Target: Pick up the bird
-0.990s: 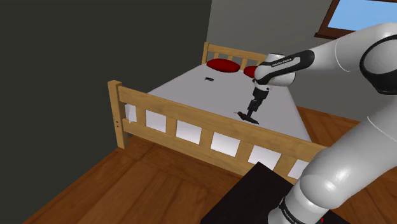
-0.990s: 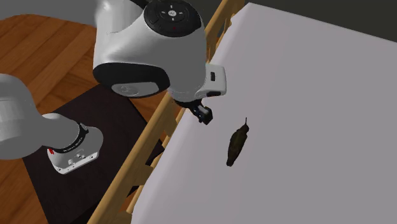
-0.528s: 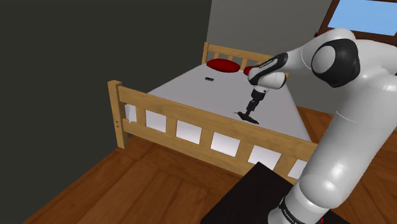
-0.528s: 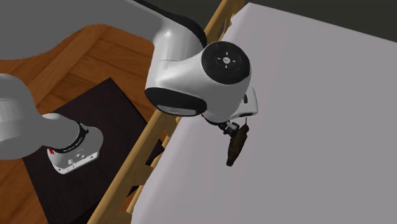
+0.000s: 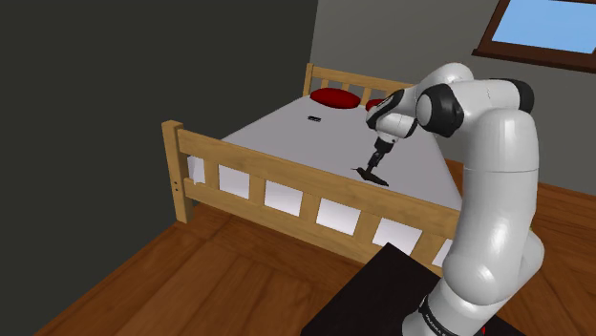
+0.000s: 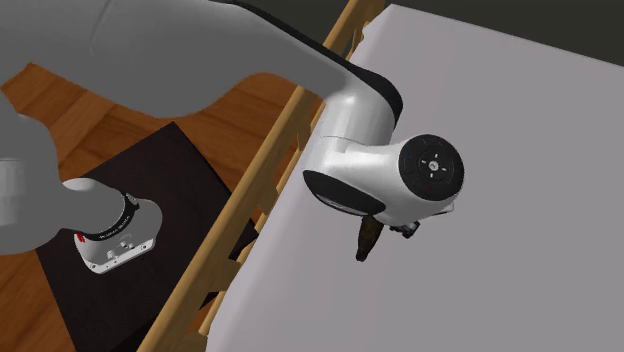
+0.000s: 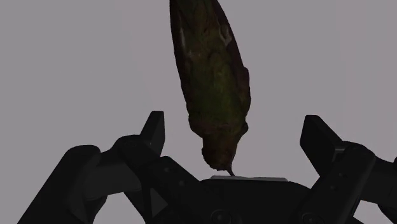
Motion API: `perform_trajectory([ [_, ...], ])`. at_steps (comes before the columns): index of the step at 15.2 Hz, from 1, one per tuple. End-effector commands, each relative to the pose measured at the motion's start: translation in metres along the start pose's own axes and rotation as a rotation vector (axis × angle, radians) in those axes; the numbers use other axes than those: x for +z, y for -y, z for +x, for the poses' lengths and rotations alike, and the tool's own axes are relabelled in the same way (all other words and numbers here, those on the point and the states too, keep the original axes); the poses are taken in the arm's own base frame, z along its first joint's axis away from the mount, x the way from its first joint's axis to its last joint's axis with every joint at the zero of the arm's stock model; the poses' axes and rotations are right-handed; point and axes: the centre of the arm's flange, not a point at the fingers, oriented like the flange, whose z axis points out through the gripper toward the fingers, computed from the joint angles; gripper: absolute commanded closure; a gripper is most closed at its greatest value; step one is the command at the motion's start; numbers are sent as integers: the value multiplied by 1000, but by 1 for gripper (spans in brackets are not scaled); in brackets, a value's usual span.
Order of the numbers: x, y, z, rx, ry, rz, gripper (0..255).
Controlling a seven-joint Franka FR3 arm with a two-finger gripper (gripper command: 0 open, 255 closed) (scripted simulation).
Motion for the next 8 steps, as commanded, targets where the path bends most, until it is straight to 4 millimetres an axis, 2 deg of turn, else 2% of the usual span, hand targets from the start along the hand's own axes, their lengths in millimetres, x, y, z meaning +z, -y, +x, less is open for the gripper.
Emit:
perform_trajectory([
  [1,11,-8,3,-5,-6,2,0],
  [8,46,-9,-2,-5,-6,2,0],
])
